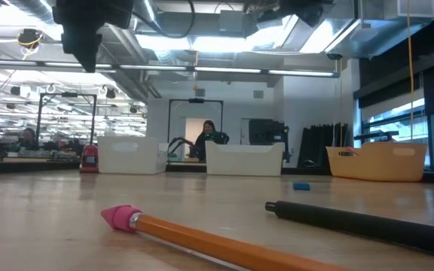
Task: Sort crayons/erasers/pens/pencils in bins
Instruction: Put the blue crayon into the right white bin
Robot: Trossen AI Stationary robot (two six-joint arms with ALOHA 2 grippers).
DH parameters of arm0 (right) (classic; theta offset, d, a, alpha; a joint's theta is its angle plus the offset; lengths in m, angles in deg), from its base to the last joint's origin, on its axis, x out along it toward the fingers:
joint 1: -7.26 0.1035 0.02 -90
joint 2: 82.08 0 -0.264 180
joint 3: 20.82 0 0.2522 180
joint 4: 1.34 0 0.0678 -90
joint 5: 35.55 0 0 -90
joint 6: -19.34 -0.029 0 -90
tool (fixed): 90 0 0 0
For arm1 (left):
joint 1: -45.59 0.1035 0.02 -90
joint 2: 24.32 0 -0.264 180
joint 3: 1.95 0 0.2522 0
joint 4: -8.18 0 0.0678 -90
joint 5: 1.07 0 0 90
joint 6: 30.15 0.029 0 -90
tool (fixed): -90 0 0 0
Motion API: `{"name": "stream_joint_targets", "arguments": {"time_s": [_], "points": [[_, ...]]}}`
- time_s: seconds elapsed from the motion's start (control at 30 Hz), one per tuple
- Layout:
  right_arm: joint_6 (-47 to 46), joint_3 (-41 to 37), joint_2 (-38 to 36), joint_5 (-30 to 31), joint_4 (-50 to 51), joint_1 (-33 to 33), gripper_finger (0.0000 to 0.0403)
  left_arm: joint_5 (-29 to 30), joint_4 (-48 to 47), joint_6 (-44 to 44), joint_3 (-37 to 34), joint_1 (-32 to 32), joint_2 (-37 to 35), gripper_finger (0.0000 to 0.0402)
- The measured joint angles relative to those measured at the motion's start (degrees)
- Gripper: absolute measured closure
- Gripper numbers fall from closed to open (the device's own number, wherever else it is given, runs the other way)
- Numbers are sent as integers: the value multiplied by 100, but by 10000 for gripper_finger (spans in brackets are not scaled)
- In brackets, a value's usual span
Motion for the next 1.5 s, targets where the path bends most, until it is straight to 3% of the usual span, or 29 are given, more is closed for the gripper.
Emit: {"name": "stream_joint_targets", "arguments": {"time_s": [0.37,0.67,1.0,1.3,1.5], "points": [[-1596,0,0,-175,1659,1174,302,712,819,-970,-2,-1099,2,326],[-3278,0,0,-309,1825,2172,302,1544,1878,-1262,-2,-1837,2,325],[-3562,0,81,-305,1799,2776,302,2061,2163,-1181,-2,-2322,3,325],[-4175,0,420,-545,1776,2907,301,2091,2152,-952,-5,-2489,4,325],[-4058,-2,684,-630,1767,2903,301,2091,2148,-720,-8,-2595,7,325]]}}
